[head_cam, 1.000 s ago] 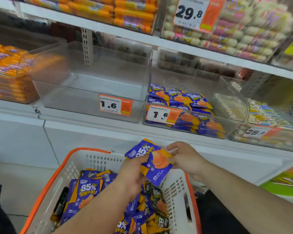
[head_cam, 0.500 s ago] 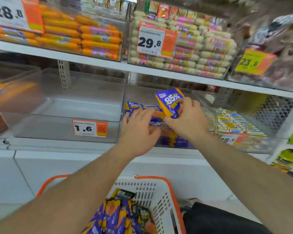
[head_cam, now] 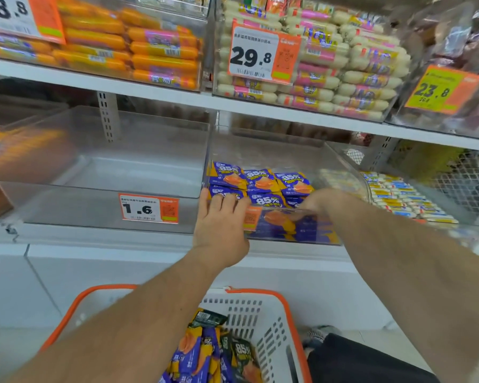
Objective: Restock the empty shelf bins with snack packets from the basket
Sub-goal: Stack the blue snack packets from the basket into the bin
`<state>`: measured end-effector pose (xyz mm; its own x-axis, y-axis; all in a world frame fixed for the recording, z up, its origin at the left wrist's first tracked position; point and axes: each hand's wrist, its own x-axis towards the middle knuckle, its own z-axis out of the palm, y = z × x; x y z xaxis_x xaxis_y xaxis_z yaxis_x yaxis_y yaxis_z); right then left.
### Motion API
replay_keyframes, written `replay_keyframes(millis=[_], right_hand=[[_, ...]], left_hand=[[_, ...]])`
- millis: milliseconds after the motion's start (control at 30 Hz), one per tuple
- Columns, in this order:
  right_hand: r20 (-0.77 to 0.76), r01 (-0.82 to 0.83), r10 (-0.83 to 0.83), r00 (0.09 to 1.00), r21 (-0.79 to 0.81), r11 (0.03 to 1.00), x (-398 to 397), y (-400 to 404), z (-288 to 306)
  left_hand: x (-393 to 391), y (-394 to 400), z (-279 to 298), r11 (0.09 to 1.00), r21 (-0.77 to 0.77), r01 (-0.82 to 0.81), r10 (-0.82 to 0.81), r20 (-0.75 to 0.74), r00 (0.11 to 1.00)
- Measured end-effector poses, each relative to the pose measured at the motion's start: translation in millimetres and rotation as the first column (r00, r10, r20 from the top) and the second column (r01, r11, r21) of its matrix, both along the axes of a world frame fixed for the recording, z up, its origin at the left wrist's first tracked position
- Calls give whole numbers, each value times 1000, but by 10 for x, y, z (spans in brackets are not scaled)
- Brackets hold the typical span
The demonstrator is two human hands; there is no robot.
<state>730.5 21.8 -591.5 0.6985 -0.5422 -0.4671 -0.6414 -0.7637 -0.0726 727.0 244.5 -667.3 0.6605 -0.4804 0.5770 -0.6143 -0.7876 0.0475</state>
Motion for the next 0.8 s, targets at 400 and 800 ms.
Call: replay_keyframes(millis=[400, 800], right_hand=[[785, 312, 40, 618, -292, 904, -289, 106, -135], [236, -342, 301, 924, 161, 926, -761, 1681, -1984]], left_hand=[[-228, 156, 96, 997, 63, 40, -23, -249, 968], [-740, 1189, -1055, 965, -193, -177, -87, -873, 480]])
